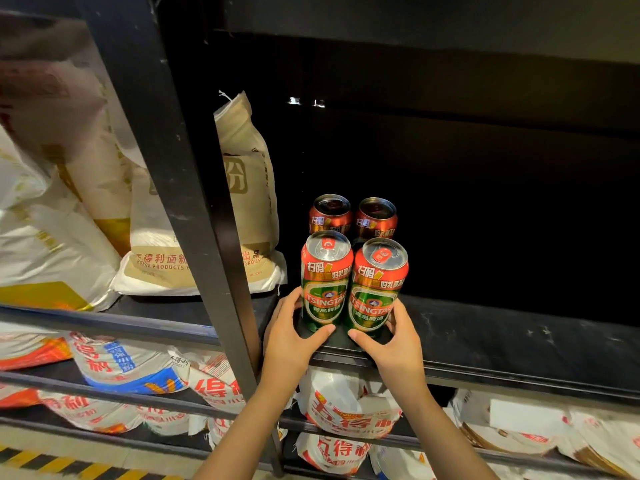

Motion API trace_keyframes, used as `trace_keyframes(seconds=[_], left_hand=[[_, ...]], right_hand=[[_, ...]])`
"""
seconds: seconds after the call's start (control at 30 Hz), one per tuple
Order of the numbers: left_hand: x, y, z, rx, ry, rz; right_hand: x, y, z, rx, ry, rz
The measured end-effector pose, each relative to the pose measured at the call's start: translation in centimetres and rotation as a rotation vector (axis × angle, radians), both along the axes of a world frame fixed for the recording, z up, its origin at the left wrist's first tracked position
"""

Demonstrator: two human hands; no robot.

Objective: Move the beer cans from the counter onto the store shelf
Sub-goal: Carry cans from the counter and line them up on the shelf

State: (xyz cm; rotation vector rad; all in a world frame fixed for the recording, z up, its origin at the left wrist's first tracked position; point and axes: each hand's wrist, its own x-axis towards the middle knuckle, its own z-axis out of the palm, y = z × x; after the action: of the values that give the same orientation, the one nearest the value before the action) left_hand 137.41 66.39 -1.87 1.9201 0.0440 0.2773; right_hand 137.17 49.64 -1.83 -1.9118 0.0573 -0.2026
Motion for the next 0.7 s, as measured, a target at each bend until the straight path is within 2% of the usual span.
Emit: trace_keyframes(seconds=[0.17, 0.7], left_hand=[[0.1, 0.1, -0.1, -0.057, 0.035, -0.013], [0.0, 0.6, 0.0, -0.042, 0.064, -0.108]], right_hand=[[0.2, 0.4, 0.4, 0.013, 0.005, -0.012], [-0.1, 1.4, 0.8, -0.085, 0.047, -0.042]])
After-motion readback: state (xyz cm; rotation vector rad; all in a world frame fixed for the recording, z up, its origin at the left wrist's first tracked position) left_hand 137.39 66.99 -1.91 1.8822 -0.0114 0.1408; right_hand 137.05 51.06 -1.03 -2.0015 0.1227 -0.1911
